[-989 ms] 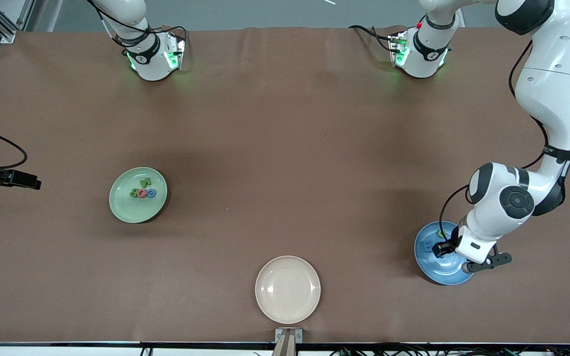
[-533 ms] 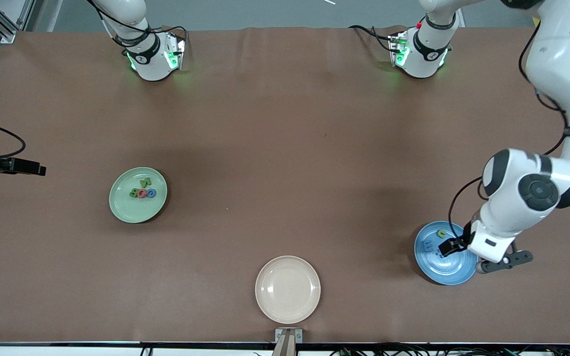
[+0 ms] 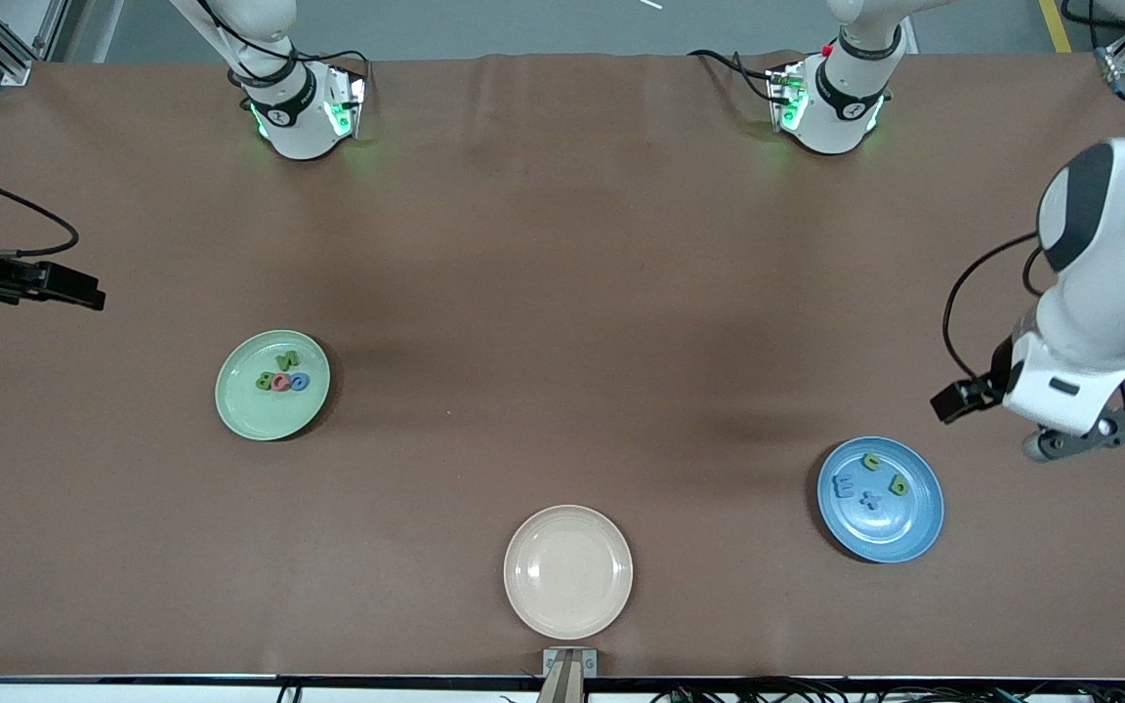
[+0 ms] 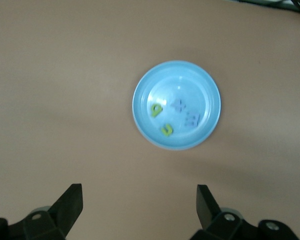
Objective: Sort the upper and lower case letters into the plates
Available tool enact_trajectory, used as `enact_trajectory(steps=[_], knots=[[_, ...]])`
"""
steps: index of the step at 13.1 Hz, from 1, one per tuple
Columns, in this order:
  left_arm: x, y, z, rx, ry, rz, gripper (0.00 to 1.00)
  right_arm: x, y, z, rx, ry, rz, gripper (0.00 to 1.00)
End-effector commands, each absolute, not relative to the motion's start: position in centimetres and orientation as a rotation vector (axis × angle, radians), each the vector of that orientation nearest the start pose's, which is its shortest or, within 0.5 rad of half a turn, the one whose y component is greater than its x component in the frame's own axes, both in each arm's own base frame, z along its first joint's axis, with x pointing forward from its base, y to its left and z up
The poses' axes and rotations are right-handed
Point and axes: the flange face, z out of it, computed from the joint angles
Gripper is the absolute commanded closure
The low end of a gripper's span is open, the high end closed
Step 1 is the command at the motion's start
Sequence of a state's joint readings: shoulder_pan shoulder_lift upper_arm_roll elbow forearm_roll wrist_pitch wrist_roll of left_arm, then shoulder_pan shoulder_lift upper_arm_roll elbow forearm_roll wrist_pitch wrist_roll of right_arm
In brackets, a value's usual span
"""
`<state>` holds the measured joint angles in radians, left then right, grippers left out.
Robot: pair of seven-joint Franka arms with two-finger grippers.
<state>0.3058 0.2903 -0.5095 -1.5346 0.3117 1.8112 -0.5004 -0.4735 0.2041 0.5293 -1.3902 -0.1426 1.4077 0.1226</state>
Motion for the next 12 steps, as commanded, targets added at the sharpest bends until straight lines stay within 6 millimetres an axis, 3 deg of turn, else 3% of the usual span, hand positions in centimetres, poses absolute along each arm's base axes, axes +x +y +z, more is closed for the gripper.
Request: enact_trajectory(steps=[1, 4, 6, 8, 12], knots=[[60.5, -7.9, 55.6, -2.951, -0.266, -0.094, 0.0, 57.4, -0.6, 60.0, -3.207, 0.087, 0.236, 0.0], [57.4, -8.6, 60.4, -2.97, -0.075, -0.106, 0.0, 56.8, -1.5, 60.6, -3.205, 0.053, 0.228, 0.0], [56.1, -9.0, 61.5, -2.978, -0.075, -0.077, 0.0, 56.5, -3.3, 61.0, -3.173, 0.034, 0.216, 0.0], [54.7, -8.3, 63.2, -3.035, -0.118, -0.071, 0.0, 56.3, -3.9, 61.4, -3.175, 0.019, 0.205, 0.0], [52.9, -7.2, 63.7, -3.117, -0.106, -0.029, 0.0, 54.4, -3.4, 61.2, -3.17, 0.01, 0.164, 0.0]])
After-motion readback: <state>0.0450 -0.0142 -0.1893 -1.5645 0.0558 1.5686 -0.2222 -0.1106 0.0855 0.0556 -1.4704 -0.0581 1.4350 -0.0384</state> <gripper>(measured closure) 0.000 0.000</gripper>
